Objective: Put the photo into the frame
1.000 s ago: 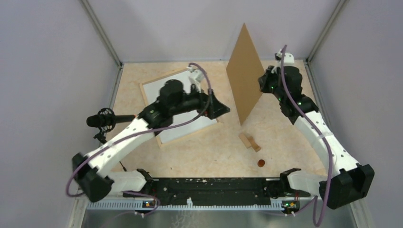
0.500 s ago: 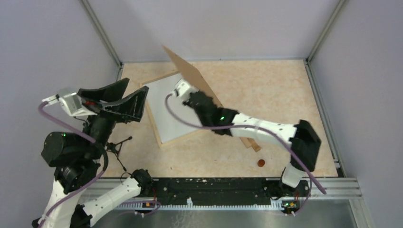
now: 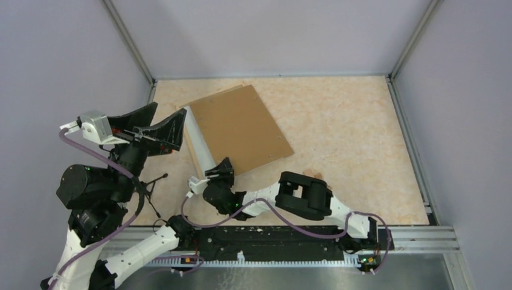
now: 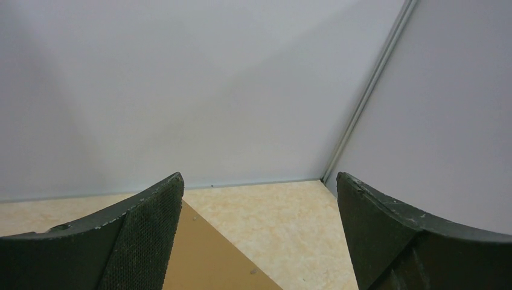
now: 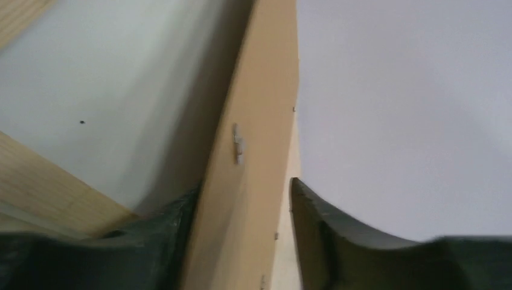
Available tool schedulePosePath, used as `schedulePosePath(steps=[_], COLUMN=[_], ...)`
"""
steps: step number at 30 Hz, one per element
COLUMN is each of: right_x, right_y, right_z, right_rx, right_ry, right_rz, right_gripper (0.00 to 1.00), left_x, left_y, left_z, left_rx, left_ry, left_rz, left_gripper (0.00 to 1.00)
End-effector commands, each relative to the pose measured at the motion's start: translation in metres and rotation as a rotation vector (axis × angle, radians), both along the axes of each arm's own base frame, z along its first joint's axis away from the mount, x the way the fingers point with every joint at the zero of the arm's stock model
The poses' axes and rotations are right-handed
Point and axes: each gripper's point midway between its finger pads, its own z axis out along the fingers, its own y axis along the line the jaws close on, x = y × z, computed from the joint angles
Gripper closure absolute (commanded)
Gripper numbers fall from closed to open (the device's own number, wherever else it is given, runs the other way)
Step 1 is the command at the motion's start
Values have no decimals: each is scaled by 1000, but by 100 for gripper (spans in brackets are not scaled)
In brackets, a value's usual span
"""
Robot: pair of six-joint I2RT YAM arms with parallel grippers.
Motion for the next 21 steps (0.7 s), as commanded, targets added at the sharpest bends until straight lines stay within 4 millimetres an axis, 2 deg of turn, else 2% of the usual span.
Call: schedulePosePath(steps=[1, 2, 3, 6, 10, 12, 13, 14, 16, 19, 21], right_x=[-14, -21, -30, -67, -132, -162, -168, -171, -163, -123, -88], right_y=[27, 30, 35, 44, 47, 38, 33, 25, 10, -26, -52], right_z=[43, 37, 33, 43, 71, 79, 88, 97, 115, 127, 122], right_rx=[171, 154, 153, 273, 440, 499, 555, 621, 772, 1027, 1189], right_ry=[-20, 63, 176, 503, 913, 1098, 1158, 1205, 1290, 1404, 1432], right_rz=[43, 69, 99, 196, 315, 377, 382, 382, 375, 264, 180], right_gripper=[34, 23, 18, 2, 1, 1, 1, 1, 1, 1, 1], left_x=[3, 4, 5, 10, 20, 25, 26, 28, 33, 37, 41], left_y=[6, 6, 4, -2, -16, -23, -25, -28, -30, -35, -41], left_z=[0, -2, -2, -5, -12, -15, -15, -16, -18, -19, -22], left_rx=[19, 22, 26, 36, 65, 76, 80, 82, 81, 73, 77], left_ry=[-8, -7, -7, -7, 0, 9, 11, 12, 21, 26, 36], left_rz=[41, 45, 45, 37, 15, 8, 3, 1, 7, 4, -5], left_gripper=[1, 1, 1, 1, 1, 1, 1, 1, 1, 1, 1])
